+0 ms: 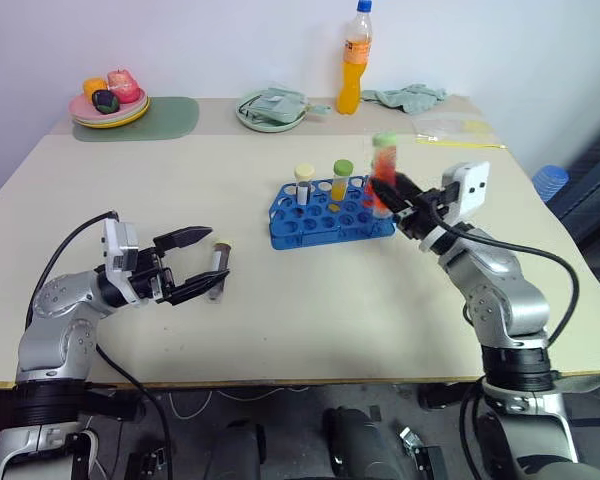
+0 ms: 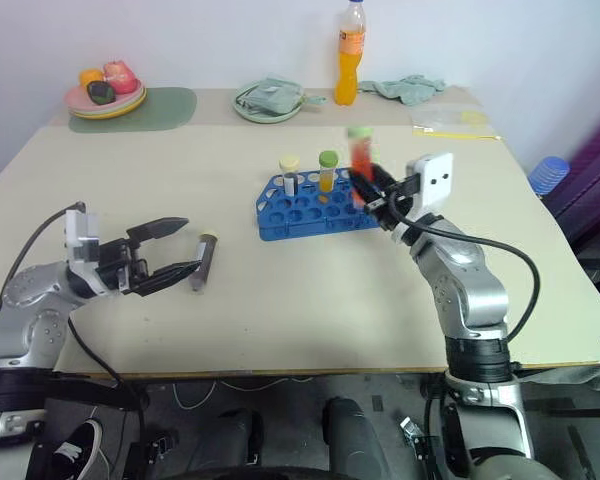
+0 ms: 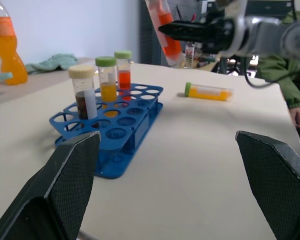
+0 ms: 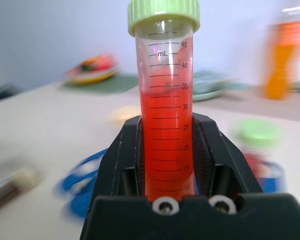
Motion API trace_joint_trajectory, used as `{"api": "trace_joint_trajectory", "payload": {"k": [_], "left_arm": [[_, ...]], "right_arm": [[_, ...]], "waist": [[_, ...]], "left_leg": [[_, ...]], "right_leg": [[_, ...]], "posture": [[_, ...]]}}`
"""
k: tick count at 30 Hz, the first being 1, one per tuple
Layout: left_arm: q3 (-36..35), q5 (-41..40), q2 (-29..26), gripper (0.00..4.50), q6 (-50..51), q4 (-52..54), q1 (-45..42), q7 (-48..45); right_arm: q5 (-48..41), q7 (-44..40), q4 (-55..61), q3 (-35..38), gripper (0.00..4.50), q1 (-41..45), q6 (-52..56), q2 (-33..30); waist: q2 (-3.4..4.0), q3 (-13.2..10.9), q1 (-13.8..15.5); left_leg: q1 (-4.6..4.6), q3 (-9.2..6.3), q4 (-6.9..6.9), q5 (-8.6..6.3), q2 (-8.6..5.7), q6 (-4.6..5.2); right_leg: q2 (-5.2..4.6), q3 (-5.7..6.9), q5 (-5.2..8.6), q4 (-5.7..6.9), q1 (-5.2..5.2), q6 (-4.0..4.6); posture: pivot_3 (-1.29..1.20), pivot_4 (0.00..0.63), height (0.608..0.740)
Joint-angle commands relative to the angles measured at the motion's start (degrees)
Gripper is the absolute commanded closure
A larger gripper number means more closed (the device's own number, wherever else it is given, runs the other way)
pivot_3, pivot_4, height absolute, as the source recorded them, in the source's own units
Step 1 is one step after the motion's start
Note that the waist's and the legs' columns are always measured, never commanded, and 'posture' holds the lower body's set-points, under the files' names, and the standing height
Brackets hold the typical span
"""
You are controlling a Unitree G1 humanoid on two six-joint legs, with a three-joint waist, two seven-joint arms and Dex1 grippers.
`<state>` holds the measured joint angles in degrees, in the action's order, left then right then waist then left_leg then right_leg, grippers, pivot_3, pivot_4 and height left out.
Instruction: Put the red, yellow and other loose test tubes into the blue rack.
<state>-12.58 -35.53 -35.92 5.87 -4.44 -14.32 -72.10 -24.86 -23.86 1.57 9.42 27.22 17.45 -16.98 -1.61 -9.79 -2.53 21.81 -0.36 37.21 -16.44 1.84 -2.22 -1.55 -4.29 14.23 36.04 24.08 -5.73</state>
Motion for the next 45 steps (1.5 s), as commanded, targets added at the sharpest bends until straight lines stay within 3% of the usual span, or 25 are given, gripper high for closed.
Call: {"api": "trace_joint_trajectory", "payload": {"k": [1,11,22,45], "left_arm": [[-1.2,-0.2,-0.2,0.0,-0.6,0.3,-0.9,0.3],[-1.2,0.1,-0.4,0.0,-0.9,-0.6,-2.5,0.6],[-2.0,-0.4,-1.3,0.0,-0.6,-0.2,-2.1,0.7],[-3.7,-0.6,-3.0,0.0,-0.6,-2.1,-1.9,-1.2]], "right_arm": [[3.1,-0.6,-6.5,0.9,3.58,1.1,-12.2,2.4],[8.5,1.8,-28.0,0.9,3.58,6.2,-33.4,10.2],[13.0,5.1,-48.8,1.8,3.58,12.7,-50.5,9.8],[13.7,4.9,-60.2,1.9,3.58,16.9,-56.9,11.1]], "waist": [[0.01,0.0,-0.1],[0.05,0.0,-0.3],[0.05,0.0,-0.3],[0.06,0.0,-1.6]], "left_leg": [[-0.01,0.0,-0.02,0.0,0.0,0.0],[-0.12,0.03,-0.03,0.0,0.01,0.0],[-0.24,0.03,-0.06,0.01,0.0,-0.01],[-0.42,-0.03,-0.07,0.0,0.01,-0.01]], "right_leg": [[0.0,0.0,0.0,0.0,0.0,0.0],[0.0,-0.02,-0.01,0.08,-0.02,0.01],[-0.04,-0.02,-0.02,0.08,-0.14,0.02],[-0.05,-0.01,-0.02,0.1,-0.35,0.02]], "posture": [[0.0,0.15,0.74],[0.0,0.15,0.74],[0.0,0.15,0.74],[0.0,0.15,0.74]]}}
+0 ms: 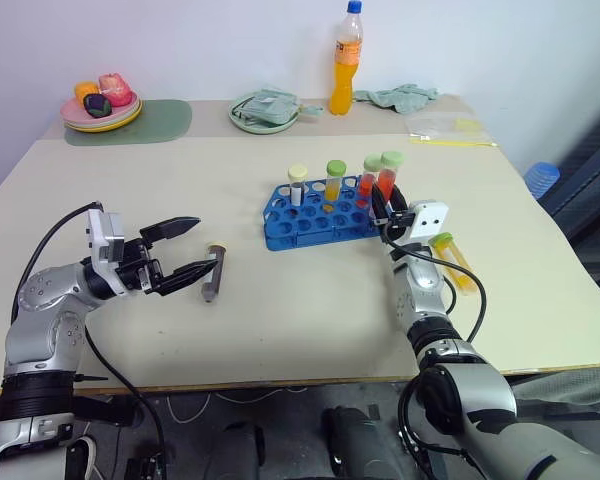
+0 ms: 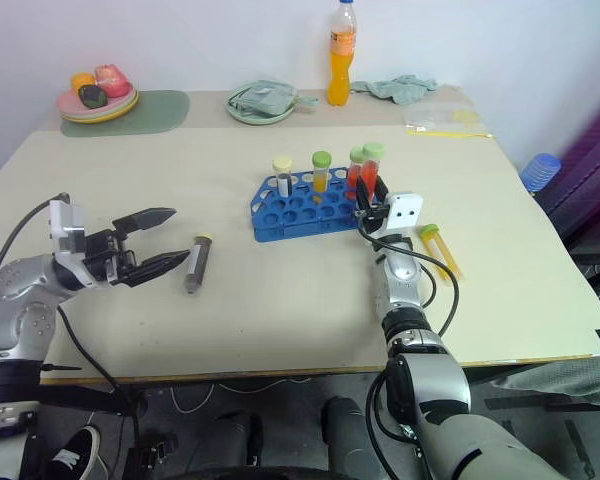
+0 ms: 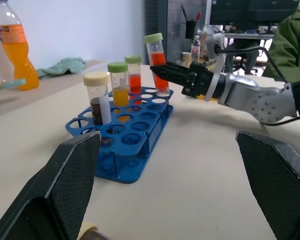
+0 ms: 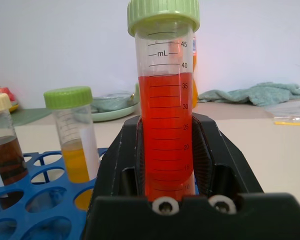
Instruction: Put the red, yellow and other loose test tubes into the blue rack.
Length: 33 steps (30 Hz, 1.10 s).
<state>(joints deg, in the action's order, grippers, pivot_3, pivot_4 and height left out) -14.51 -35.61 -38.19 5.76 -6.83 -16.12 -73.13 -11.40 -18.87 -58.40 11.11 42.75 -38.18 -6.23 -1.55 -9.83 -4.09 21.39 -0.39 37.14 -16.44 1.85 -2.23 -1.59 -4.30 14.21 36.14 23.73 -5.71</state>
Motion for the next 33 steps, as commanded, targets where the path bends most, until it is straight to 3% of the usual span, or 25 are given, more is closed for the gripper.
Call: {"api": "trace_joint_trajectory", "payload": {"k": [1,15,21,22,23,33], "left_arm": [[-1.8,-0.5,-0.8,0.0,-0.6,0.2,-0.1,-0.2],[-1.8,-0.1,-0.4,0.0,-1.7,-0.6,-0.4,-0.4],[-1.7,0.0,-0.4,0.0,-2.0,-0.7,-0.6,-0.2],[-1.7,0.0,-0.4,0.0,-2.0,-0.8,-0.6,-0.1],[-1.7,0.0,-0.4,0.0,-2.0,-0.7,-0.5,-0.1],[-1.5,-0.1,-0.2,0.0,-1.8,0.0,-0.5,0.7]], "right_arm": [[0.5,0.0,-0.4,0.1,3.58,1.3,-1.4,0.4],[-0.2,-1.1,-0.4,1.3,3.58,0.2,-1.1,0.1],[-0.3,-2.1,-0.3,1.5,0.84,0.3,-1.1,0.0],[-0.6,-2.4,-0.2,1.6,0.22,0.3,-1.0,-0.1],[-0.7,-2.5,-0.1,1.7,0.03,0.4,-1.0,-0.1],[1.3,-3.0,0.9,0.3,0.03,0.1,-1.3,-1.5]], "waist": [[0.0,0.0,0.0],[0.01,0.0,0.0],[0.01,0.0,0.0],[0.01,0.0,0.0],[0.01,0.0,0.0],[0.01,0.0,0.0]], "left_leg": [[0.0,0.0,0.0,0.0,0.0,0.0],[0.0,0.0,-0.01,0.0,0.01,0.0],[0.0,0.0,-0.01,0.0,0.01,0.0],[0.0,0.0,-0.01,0.0,0.01,0.0],[0.0,0.0,-0.01,0.0,0.01,0.0],[0.0,0.0,-0.01,0.0,0.0,0.0]], "right_leg": [[0.0,0.0,0.0,0.0,0.0,0.0],[-0.01,0.0,0.0,0.01,0.01,0.0],[-0.01,0.0,0.0,0.01,0.01,0.0],[-0.01,0.0,0.0,0.01,0.01,0.0],[-0.01,0.0,0.0,0.01,0.01,0.0],[-0.03,0.0,0.0,0.01,0.01,0.0]], "posture": [[0.0,0.15,0.74],[0.0,0.15,0.74],[0.0,0.15,0.74],[0.0,0.15,0.74],[0.0,0.15,0.74],[0.0,0.15,0.74]]}}
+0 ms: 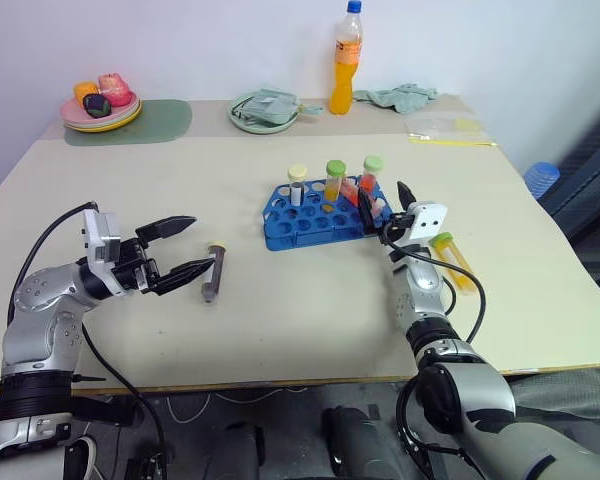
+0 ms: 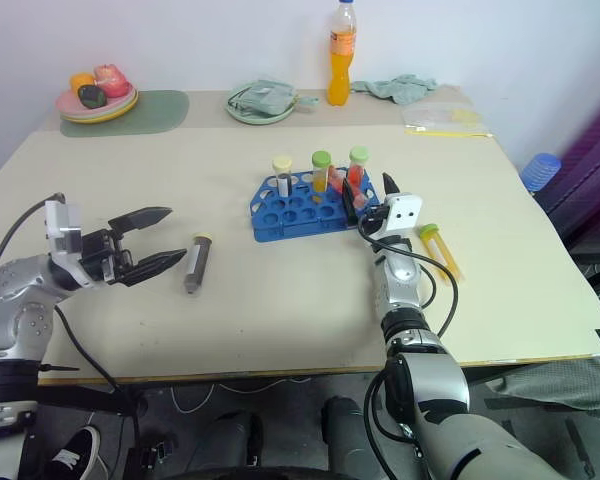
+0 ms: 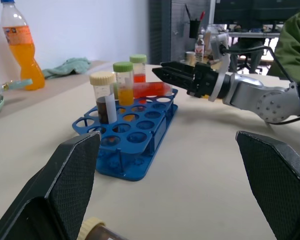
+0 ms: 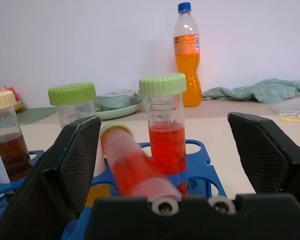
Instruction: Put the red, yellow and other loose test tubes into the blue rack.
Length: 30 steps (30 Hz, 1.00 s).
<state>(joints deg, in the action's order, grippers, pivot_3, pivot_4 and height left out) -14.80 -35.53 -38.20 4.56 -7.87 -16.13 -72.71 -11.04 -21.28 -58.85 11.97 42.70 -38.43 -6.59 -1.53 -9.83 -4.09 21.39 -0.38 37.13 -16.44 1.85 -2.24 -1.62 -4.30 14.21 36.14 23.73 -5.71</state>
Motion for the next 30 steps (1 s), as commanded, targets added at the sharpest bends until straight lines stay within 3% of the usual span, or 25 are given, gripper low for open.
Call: {"api": "trace_joint_trajectory", "payload": {"k": [1,7,10,12,16,19,23,30], "left_arm": [[-1.2,-0.2,-0.2,0.0,-0.6,1.2,-0.5,0.3],[-1.1,-0.4,-0.1,0.0,-0.4,2.1,-0.1,0.8],[-0.9,-0.4,0.0,0.0,-0.3,2.3,-0.1,0.8],[-0.8,-0.4,0.1,0.0,-0.4,2.0,-0.3,0.6],[-0.4,-0.1,0.6,0.0,-1.0,0.8,-1.3,0.2],[0.4,0.6,1.5,0.0,-1.8,-0.9,-2.6,-0.2],[1.6,1.6,3.1,0.0,-2.5,-2.1,-4.3,-0.1],[3.1,2.5,5.4,0.0,-2.4,-1.2,-5.5,1.3]], "right_arm": [[1.2,-0.7,1.7,-0.7,0.03,-0.1,-1.2,-1.4],[1.0,-4.3,7.9,-1.9,0.03,-1.3,1.7,-4.1],[-1.7,-10.6,20.6,-4.1,0.03,-3.9,13.2,-7.8],[-5.7,-16.0,34.3,-5.9,0.03,-6.9,28.2,-13.1],[-5.1,-17.8,48.5,-8.4,0.03,-8.5,52.5,-24.2],[-2.7,-18.1,50.6,-10.8,0.03,-4.6,65.7,-30.5],[-2.3,-21.1,49.2,-14.1,0.03,1.9,75.7,-32.9],[5.2,-29.1,43.6,-26.1,0.03,10.0,77.6,-33.2]], "waist": [[0.0,0.0,0.0],[0.03,0.0,0.0],[0.05,0.0,0.1],[0.08,-0.1,0.3],[0.08,0.0,0.7],[0.08,0.0,0.7],[0.09,0.0,0.3],[0.07,0.0,0.3]], "left_leg": [[0.0,0.0,0.0,0.0,0.0,0.0],[0.01,0.0,0.0,0.0,0.0,0.0],[0.01,0.0,0.01,0.0,-0.01,0.0],[0.03,-0.02,0.01,0.0,0.0,0.0],[0.04,-0.02,0.02,0.0,-0.01,0.0],[0.01,0.0,0.04,0.0,-0.02,0.01],[0.02,0.06,0.03,0.0,-0.02,0.01],[0.12,0.04,0.03,-0.01,-0.03,0.02]], "right_leg": [[0.0,0.0,0.0,0.0,0.0,0.0],[0.0,0.0,0.0,0.0,0.0,0.0],[-0.02,0.0,0.0,0.0,0.0,-0.01],[-0.03,0.02,0.0,0.0,0.0,-0.01],[-0.08,0.02,0.0,-0.04,-0.01,-0.01],[-0.01,0.02,0.1,-0.04,-0.01,0.17],[0.06,-0.02,0.1,-0.05,0.05,0.18],[0.05,-0.01,0.0,-0.1,0.09,-0.01]], "posture": [[0.0,0.15,0.74],[0.0,0.15,0.74],[0.0,0.15,0.74],[0.0,0.15,0.74],[0.0,0.15,0.74],[0.0,0.15,0.74],[0.0,0.15,0.74],[0.0,0.15,0.74]]}}
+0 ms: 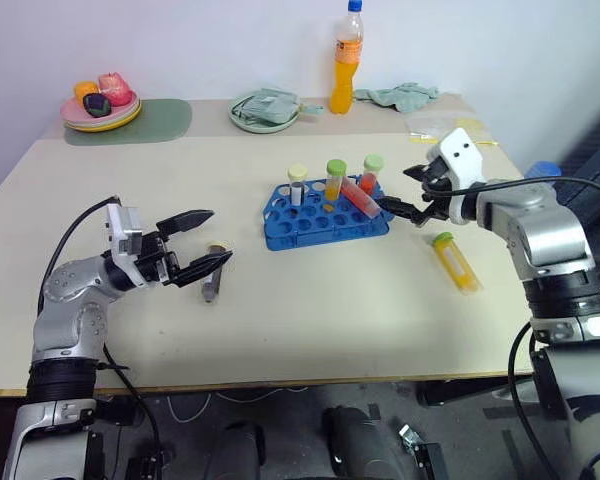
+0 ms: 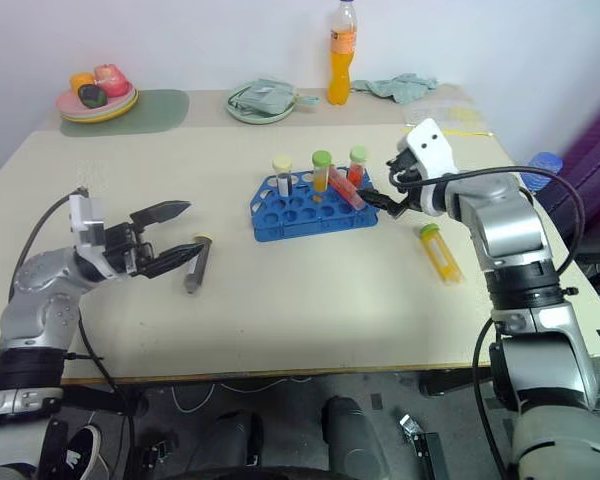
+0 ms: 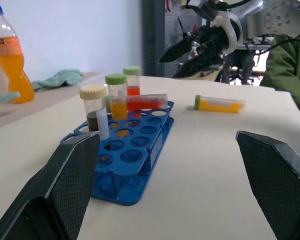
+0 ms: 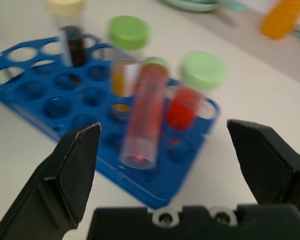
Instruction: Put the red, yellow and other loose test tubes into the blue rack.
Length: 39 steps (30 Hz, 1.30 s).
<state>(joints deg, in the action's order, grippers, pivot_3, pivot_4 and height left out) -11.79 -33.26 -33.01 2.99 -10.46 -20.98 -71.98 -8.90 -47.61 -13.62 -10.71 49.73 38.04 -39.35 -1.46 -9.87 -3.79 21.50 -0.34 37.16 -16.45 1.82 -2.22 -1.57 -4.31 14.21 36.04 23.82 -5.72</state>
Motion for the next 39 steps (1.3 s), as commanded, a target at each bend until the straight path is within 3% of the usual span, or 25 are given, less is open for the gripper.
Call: {"api": "trace_joint_trajectory", "payload": {"k": [1,7,14,23,26,30,38,39], "left_arm": [[0.0,0.3,0.3,0.0,-0.8,1.7,-0.5,0.8],[-1.1,-0.2,0.2,0.0,-0.8,4.6,2.6,2.1],[-1.3,-0.5,0.3,0.0,0.2,8.3,4.6,4.5],[-0.7,-0.5,0.4,0.0,1.2,9.8,4.3,6.4],[-0.4,-0.3,0.4,0.0,1.7,9.7,3.3,6.7],[-0.2,-0.3,0.4,0.0,1.9,9.6,2.9,6.7],[-0.2,-0.2,0.3,0.0,1.9,9.6,3.0,6.8],[-0.2,-0.2,0.4,0.0,1.9,9.6,3.0,6.8]], "right_arm": [[3.7,-3.5,-2.9,-4.5,0.03,3.9,0.9,-0.2],[6.0,-5.1,-16.4,-6.7,0.03,13.2,4.8,4.6],[5.2,-5.4,-32.5,-3.0,0.03,22.5,11.5,9.3],[7.4,-3.2,-37.2,-2.3,0.03,22.2,7.8,11.0],[7.4,-2.4,-38.8,-1.4,0.83,22.6,7.2,11.4],[7.6,-1.9,-39.7,-0.6,2.75,22.9,7.1,11.9],[7.6,-2.2,-39.4,-0.1,2.75,22.8,7.5,11.9],[7.6,-2.3,-39.2,-0.1,3.02,22.8,7.6,11.8]], "waist": [[0.0,0.0,0.0],[0.01,0.0,-0.2],[0.0,0.0,-0.1],[0.01,0.0,-0.2],[0.01,0.0,-0.2],[0.01,0.0,-0.2],[0.01,0.0,-0.2],[0.01,0.0,-0.2]], "left_leg": [[0.0,0.0,0.0,0.0,0.0,0.0],[0.02,0.01,0.01,0.0,0.0,0.0],[0.05,0.0,-0.01,0.0,0.0,0.0],[0.07,0.0,-0.02,0.0,-0.01,0.0],[0.06,0.0,-0.03,0.0,-0.01,0.0],[0.07,0.0,-0.02,0.0,-0.01,0.0],[0.07,0.0,-0.02,0.0,-0.01,0.0],[0.07,0.0,-0.03,0.0,-0.01,0.0]], "right_leg": [[0.0,0.0,0.0,0.0,0.0,0.0],[-0.02,0.0,-0.01,0.05,0.05,0.0],[-0.06,0.02,-0.01,0.06,0.09,0.01],[-0.03,0.02,-0.01,0.06,0.11,0.0],[-0.02,0.02,-0.02,0.07,0.12,0.0],[-0.02,0.02,-0.02,0.06,0.12,0.0],[-0.02,0.02,-0.02,0.06,0.11,0.0],[-0.02,0.02,-0.02,0.06,0.12,0.0]], "posture": [[0.0,0.15,0.74],[0.0,0.15,0.74],[0.0,0.15,0.74],[0.0,0.15,0.74],[0.0,0.15,0.74],[0.0,0.15,0.74],[0.0,0.15,0.74],[0.0,0.15,0.74]]}}
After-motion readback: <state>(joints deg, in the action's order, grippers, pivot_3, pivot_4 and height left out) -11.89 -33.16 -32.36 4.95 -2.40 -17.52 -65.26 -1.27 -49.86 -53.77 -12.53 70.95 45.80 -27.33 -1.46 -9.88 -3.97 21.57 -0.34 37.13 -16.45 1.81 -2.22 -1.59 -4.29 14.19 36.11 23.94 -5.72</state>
